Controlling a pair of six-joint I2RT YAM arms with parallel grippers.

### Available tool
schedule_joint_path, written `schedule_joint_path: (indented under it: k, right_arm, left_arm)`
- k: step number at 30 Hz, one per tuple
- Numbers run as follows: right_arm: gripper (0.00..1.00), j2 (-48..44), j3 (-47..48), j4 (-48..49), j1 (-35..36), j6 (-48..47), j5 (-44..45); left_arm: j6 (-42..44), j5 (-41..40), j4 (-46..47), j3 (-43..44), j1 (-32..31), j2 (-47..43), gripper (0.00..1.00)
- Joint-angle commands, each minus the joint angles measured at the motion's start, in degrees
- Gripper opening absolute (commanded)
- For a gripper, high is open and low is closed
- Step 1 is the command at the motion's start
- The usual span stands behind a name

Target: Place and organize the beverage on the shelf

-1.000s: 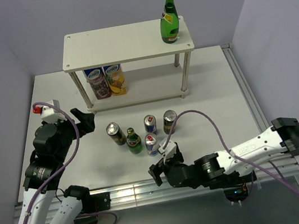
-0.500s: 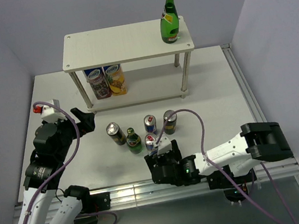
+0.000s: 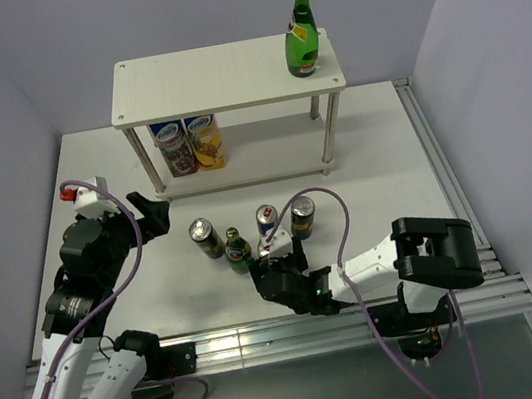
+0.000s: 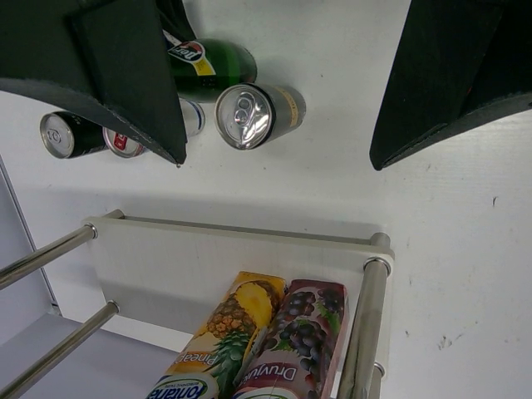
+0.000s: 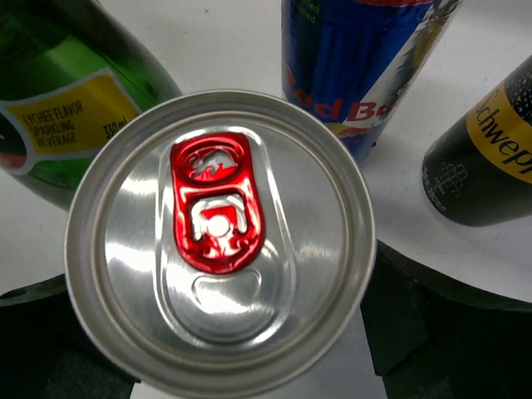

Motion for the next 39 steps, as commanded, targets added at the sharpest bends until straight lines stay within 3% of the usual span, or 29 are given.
schedule_joint_path:
  k: [1, 3, 6, 9, 11, 12, 13, 17, 20, 23, 25, 27, 28, 30, 33, 39]
  right_arm:
    - [0.91, 2.1, -0.3, 7.6, -0.7, -2.1, 4.3]
    - [0.80, 4.1, -0.3, 9.4, -0.7, -2.0, 6.2]
    - [0.56, 5.5, 0.5, 8.0, -0.8, -0.4, 7.3]
    - [0.43, 3.6, -0.1, 6.3, -0.6, 0.3, 6.9]
    - [0.28, 0.6, -0.2, 2.2, -0.1, 1.6, 7.1]
    - [0.20, -0.7, -0.2, 0.5, 0.2, 2.1, 7.3]
    - [0.00, -2.0, -0.1, -1.5, 0.8, 3.6, 8.5]
    - [0.00, -12.1, 2.7, -15.6, 5.8, 8.2, 14.4]
    - [0.00, -19.5, 7.5, -33.9, 11.1, 13.2, 19.8]
    - [0.00, -26.6, 11.6, -41.5, 12.7, 13.4, 22.9]
    - [0.00, -31.6, 12.9, -40.5, 12.6, 7.2, 24.8]
    - [0.00, -34.8, 12.3, -30.9, 11.9, -1.2, 24.7]
    - [0.00, -37.2, 11.1, -26.5, 9.2, -10.3, 23.1]
    - [0.00, -39.1, 10.6, -17.9, 4.5, -16.8, 14.6]
    - [0.00, -39.9, 9.9, -10.9, -7.2, -21.1, 3.6]
    - [0.00, -28.3, 17.6, -7.5, -24.6, -24.4, -8.0]
  left_arm:
    - [1.2, 1.2, 2.0, 0.0, 0.3, -0.1, 0.99]
    - [1.1, 1.2, 2.0, 0.1, 0.3, -0.1, 0.99]
    - [1.2, 1.3, 2.0, 0.1, 0.3, -0.2, 0.99]
    - [1.2, 1.3, 2.0, 0.1, 0.3, -0.2, 0.99]
    - [1.2, 1.4, 2.0, 0.0, 0.4, -0.3, 0.99]
    - [1.2, 1.4, 2.0, 0.0, 0.3, -0.3, 0.99]
    - [1.2, 1.4, 2.1, 0.0, 0.3, -0.4, 0.99]
    - [1.2, 1.4, 2.1, 0.0, 0.3, -0.4, 0.99]
    - [1.2, 1.3, 2.1, 0.1, 0.4, -0.4, 0.99]
    - [1.2, 1.3, 2.1, 0.1, 0.5, -0.6, 0.99]
    - [1.1, 1.1, 2.0, 0.1, 0.5, -0.7, 0.99]
    - [1.1, 0.9, 1.9, 0.1, 0.6, -0.8, 0.99]
    - [1.1, 0.8, 1.9, 0.1, 0.6, -1.0, 0.99]
    - [1.1, 0.6, 1.9, 0.1, 0.6, -1.1, 0.99]
    - [1.1, 0.4, 1.9, 0.1, 0.6, -1.3, 0.99]
    - [1.2, 0.7, 1.9, 0.1, 0.6, -0.8, 0.99]
